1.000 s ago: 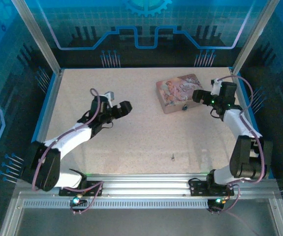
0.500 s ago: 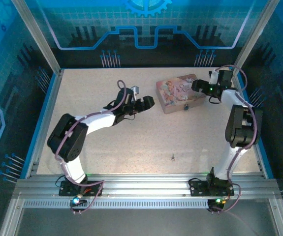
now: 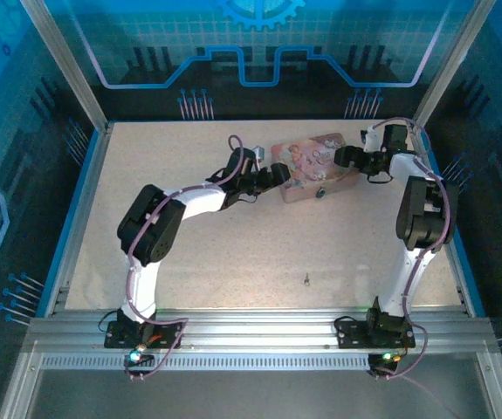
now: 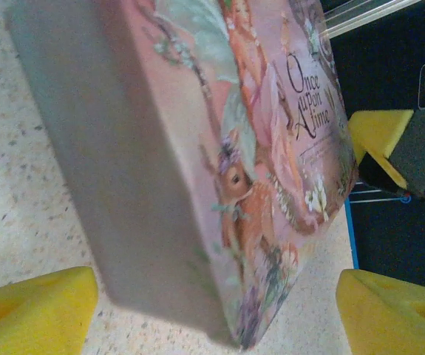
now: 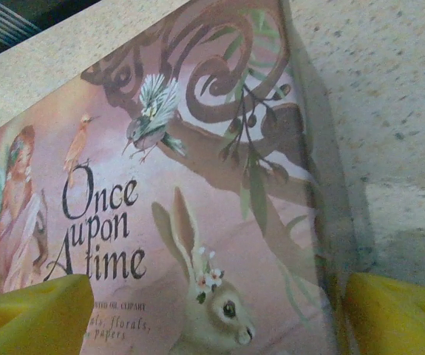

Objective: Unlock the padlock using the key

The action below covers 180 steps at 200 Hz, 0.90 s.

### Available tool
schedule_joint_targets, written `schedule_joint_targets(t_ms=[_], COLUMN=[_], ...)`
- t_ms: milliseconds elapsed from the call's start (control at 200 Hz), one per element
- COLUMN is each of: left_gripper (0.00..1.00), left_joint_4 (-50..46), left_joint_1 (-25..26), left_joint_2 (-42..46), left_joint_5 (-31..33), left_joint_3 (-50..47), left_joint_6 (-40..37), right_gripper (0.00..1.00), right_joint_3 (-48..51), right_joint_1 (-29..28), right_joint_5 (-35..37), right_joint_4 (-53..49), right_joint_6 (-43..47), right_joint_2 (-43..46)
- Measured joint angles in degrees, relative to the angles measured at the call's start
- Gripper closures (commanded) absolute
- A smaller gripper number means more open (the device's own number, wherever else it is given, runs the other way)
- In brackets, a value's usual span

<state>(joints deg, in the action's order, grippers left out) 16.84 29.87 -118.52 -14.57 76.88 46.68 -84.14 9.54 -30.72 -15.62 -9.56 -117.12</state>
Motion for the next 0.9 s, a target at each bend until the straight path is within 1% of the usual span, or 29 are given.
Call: schedule_joint_targets(t_ms=[170, 475, 660, 900], left_gripper=[0.18, 0.18, 0.17, 0.17], left_joint_4=[-1.05, -3.72, -3.93, -5.73], left_joint_1=[-0.02, -0.44, -1.44, -2.99], left_joint_2=[-2.86, -2.82, 1.07, 9.18], left_joint_5=[-0.31, 0.55, 1.75, 3.65], left_joint_3=[3.89, 4.13, -0.85, -10.27], left_joint_6=[-0.07, -1.81, -3.34, -5.25], right_gripper=[0.13, 0.13, 0.12, 0.12], right_joint_3=[4.2, 13.68, 20.13, 26.8], right_joint_1=[-0.26, -1.66, -4.85, -11.43], right_joint_5=[-2.05, -0.26, 1.11, 2.97], right_joint_4=[0.42, 4.24, 5.42, 6.75], right_joint_6=[0.24, -0.39, -2.27, -4.48], right_joint_2=[1.18, 7.93, 13.31, 19.82])
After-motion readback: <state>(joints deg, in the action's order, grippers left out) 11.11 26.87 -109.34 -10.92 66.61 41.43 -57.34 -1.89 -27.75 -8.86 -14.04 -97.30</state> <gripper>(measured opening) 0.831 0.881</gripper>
